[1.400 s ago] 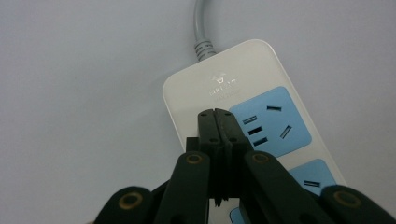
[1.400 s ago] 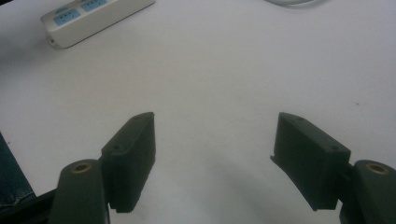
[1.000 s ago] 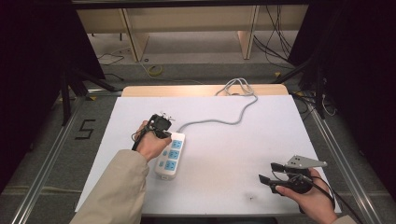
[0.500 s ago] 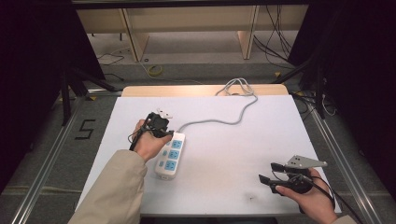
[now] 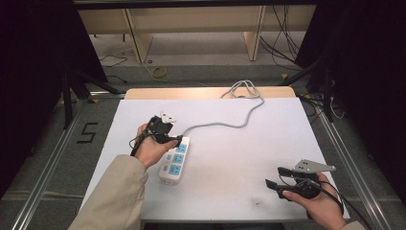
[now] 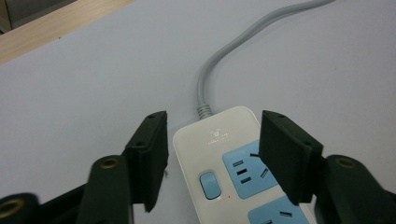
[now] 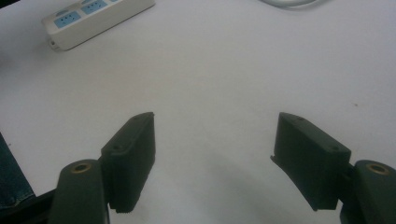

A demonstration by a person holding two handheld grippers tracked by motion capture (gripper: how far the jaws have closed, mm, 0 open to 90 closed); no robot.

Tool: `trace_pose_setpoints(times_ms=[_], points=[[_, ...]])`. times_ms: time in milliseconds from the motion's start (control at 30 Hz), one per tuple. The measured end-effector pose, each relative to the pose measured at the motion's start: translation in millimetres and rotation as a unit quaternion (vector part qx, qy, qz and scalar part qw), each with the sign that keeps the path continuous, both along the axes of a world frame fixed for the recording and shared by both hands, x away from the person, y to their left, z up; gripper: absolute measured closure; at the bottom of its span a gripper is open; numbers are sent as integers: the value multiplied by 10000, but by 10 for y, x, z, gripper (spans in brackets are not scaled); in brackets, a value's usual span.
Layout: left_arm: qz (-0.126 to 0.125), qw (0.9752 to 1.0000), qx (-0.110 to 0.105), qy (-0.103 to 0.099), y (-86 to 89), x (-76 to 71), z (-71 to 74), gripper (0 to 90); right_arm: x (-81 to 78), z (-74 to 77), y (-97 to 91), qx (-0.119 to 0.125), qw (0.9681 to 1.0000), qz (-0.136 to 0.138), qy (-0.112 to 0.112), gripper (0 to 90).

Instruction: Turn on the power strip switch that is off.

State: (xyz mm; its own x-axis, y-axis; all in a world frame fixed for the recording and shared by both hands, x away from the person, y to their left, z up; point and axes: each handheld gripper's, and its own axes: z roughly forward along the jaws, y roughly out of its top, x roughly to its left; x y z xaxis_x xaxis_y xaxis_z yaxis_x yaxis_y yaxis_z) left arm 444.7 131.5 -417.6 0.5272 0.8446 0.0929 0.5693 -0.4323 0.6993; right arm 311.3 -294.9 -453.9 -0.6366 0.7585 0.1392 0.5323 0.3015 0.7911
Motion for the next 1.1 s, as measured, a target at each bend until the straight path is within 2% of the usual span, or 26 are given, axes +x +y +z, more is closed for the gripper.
trace_pose_setpoints(times_ms=[133, 200, 400, 700, 1100], points=[[-29, 9999, 87, -53, 6, -39, 30, 314, 0, 0, 1, 3, 10000, 1, 2, 298], [-69, 9999, 50, -108, 7, -62, 42, 281, 1, -1, 1, 1, 10000, 3, 3, 298], [-263, 9994, -114, -185, 9, -141, 73, 258, 0, 0, 1, 2, 10000, 5, -1, 298], [-549, 9982, -164, -155, -7, -268, 72, 236, -1, 2, 2, 1, 10000, 10, -9, 298], [-717, 9964, -334, -309, 10, -396, 63, 230, -2, 4, 1, -11, 10000, 17, -22, 296]])
